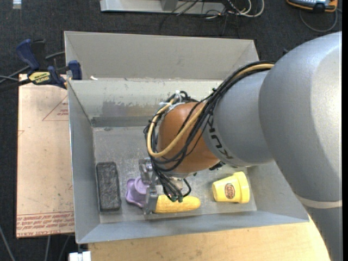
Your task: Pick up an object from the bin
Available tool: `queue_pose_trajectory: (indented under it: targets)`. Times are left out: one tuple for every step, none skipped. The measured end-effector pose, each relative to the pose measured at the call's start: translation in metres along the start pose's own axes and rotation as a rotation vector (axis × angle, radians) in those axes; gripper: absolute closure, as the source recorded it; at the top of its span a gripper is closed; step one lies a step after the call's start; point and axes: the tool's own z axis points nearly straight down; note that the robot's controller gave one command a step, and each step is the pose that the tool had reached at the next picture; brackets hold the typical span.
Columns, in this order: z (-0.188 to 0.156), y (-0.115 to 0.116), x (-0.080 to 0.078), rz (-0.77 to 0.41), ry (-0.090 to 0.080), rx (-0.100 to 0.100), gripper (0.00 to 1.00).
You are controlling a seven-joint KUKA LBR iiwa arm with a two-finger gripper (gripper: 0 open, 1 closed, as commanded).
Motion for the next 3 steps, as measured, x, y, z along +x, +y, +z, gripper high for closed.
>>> queue_pose_trajectory:
  targets:
    - [0.0001, 0.0000, 0.0000, 0.000, 0.000, 0.000, 1.00]
    - [0.0001, 0.0000, 0.0000, 0.000, 0.000, 0.000, 1.00]
    - [0.0001, 0.0001, 0.0000, 0.000, 0.000, -0.001, 1.00]
